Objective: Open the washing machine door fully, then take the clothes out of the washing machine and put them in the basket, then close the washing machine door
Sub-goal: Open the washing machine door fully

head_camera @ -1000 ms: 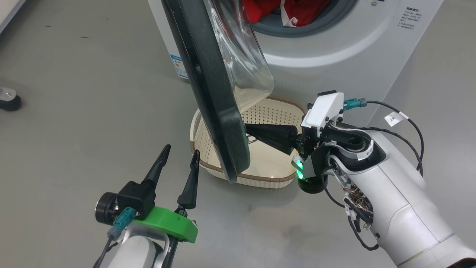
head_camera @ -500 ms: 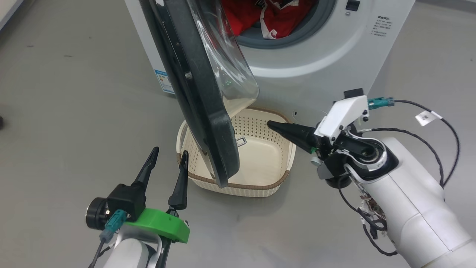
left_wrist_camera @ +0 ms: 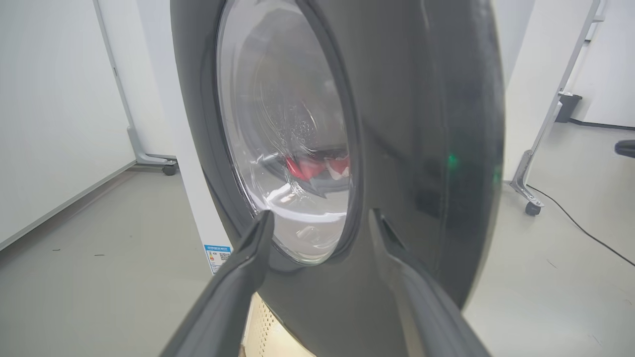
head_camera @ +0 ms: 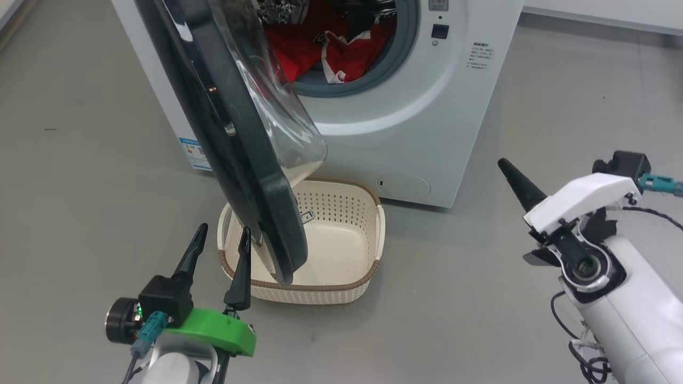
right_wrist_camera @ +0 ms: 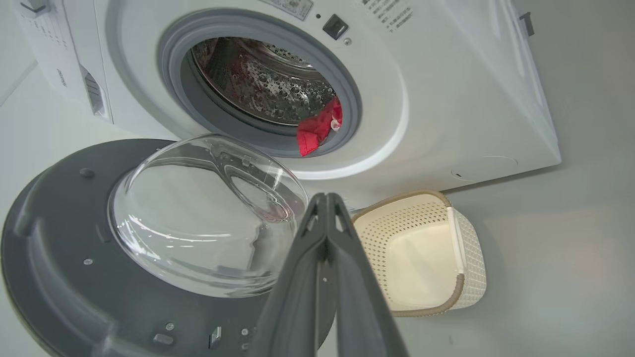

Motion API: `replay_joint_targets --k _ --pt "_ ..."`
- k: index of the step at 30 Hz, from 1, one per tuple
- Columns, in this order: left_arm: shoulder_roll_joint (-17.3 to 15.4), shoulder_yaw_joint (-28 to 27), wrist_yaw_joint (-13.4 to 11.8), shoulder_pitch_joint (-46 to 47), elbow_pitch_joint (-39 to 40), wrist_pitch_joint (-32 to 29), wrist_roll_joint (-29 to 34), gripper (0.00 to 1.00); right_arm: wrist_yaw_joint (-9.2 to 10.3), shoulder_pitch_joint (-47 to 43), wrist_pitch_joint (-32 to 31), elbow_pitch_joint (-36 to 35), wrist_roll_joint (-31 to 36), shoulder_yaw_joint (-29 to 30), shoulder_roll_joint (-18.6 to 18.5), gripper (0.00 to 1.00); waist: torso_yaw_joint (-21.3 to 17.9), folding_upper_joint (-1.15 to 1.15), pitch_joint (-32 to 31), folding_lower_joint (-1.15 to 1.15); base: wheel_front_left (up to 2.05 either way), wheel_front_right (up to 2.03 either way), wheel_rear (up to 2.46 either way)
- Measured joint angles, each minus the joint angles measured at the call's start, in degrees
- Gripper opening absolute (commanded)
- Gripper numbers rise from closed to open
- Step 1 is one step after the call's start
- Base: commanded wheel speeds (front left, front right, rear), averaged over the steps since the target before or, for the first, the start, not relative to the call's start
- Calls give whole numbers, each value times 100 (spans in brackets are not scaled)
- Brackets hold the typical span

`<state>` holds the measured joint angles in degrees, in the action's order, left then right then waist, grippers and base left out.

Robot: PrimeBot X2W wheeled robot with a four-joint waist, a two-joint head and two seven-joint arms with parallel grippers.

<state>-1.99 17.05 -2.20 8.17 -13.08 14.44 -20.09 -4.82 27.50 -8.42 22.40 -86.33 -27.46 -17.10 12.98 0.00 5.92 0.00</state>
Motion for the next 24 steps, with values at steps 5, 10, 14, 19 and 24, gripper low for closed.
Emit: replay_joint_targets --k 5,10,14,19,24 --pt "0 -110 1 -69 -8 0 11 100 -9 -419 844 -114 880 -53 -358 0 -177 0 -139 0 0 0 0" --pt "-1 -225 7 -170 -44 0 44 100 -7 -734 1553 -253 1769 -245 -716 0 -287 0 -311 0 0 0 0" --pt "-2 -293 25 -280 -58 0 45 100 157 -1092 1972 -276 2260 -376 -903 0 -351 0 -453 0 0 0 0" --pt "-10 -367 48 -444 -60 0 88 100 456 -1515 2287 -303 2754 -492 -1133 0 -433 0 -587 0 0 0 0" --pt "-12 -391 83 -487 -48 0 102 100 637 -1763 2291 -541 3136 -474 -1225 0 -489 0 -646 0 0 0 0"
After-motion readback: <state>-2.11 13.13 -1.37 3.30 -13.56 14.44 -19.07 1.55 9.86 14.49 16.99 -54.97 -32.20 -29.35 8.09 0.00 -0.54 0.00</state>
